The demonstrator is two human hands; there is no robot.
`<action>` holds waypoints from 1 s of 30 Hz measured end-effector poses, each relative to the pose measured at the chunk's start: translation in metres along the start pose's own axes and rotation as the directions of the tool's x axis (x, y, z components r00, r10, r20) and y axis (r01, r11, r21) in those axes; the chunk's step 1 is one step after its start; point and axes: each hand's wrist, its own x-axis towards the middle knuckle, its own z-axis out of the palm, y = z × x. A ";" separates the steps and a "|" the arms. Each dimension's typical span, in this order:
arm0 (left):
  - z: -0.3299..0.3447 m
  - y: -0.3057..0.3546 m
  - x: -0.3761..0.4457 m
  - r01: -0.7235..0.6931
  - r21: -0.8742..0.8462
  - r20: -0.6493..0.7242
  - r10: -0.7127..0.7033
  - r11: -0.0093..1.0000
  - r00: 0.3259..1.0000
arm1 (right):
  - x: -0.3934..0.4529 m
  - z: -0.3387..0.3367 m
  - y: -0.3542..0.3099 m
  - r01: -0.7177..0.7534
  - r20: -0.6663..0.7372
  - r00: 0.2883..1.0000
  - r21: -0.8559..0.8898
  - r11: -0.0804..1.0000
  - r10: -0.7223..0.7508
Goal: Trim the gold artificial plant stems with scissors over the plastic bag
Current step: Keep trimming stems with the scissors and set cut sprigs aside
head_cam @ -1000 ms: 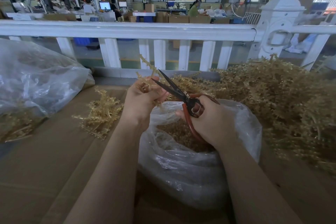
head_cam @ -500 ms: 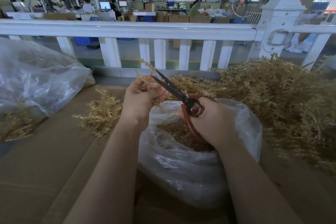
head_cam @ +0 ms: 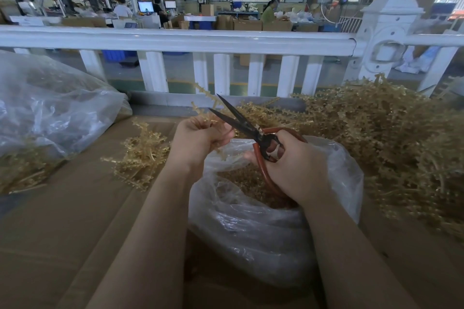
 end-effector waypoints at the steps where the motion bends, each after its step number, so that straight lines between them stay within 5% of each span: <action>1: 0.000 0.000 0.000 -0.002 0.022 0.007 0.001 1.000 1.000 | 0.001 0.000 0.001 -0.010 0.025 1.000 -0.015 1.000 0.010; 30: -0.002 0.012 -0.006 -0.019 0.038 0.136 0.013 0.999 0.991 | 0.002 0.006 0.009 -0.060 0.071 0.996 0.090 0.994 0.053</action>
